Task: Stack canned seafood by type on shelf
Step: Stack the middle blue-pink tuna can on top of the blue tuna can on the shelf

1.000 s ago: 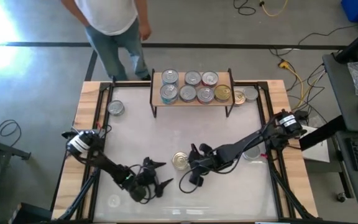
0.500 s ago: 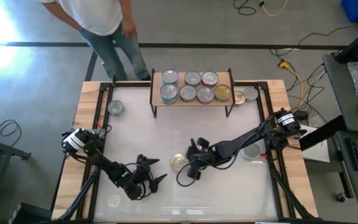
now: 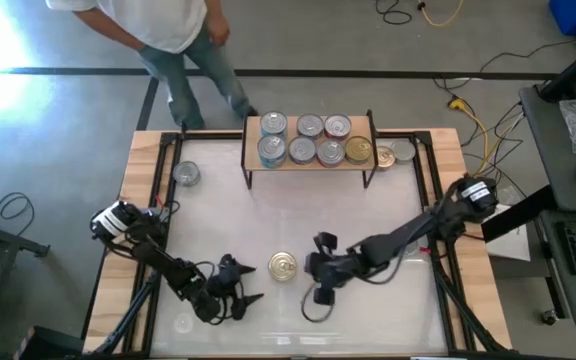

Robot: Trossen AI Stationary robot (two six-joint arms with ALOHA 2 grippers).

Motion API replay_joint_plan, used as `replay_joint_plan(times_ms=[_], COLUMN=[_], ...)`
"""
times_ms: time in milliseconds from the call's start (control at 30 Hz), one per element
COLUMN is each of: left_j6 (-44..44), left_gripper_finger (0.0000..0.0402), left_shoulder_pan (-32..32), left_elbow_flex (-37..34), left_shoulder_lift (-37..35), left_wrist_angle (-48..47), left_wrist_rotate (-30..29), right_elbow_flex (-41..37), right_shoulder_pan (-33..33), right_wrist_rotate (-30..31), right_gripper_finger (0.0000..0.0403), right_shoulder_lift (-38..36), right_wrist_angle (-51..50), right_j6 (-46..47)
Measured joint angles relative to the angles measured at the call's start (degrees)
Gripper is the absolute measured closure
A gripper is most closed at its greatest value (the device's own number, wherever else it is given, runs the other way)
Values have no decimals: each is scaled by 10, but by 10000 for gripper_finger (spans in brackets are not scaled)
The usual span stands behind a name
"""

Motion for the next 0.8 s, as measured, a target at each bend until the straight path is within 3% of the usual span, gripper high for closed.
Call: replay_joint_plan(times_ms=[133,267,400,600,800], left_j6=[-23,-29,-42,-47,-40], left_gripper_finger=[2,2,2,2,2], left_shoulder_pan=[-3,-3,0,13,43], left_elbow_flex=[-2,1,6,8,8], left_shoulder_lift=[-2,3,9,8,5], left_wrist_angle=[0,-1,-1,-1,-13], left_wrist_rotate=[0,-7,-36,-30,-6], right_elbow_flex=[-36,-86,-123,-146,-170], right_shoulder_pan=[42,60,58,30,-25], right_wrist_rotate=[91,135,114,99,9], right_gripper_finger=[321,242,152,26,13], right_shoulder_lift=[0,4,4,6,20], right_wrist_angle=[69,153,228,231,301], right_j6=[2,5,3,-18,-77])
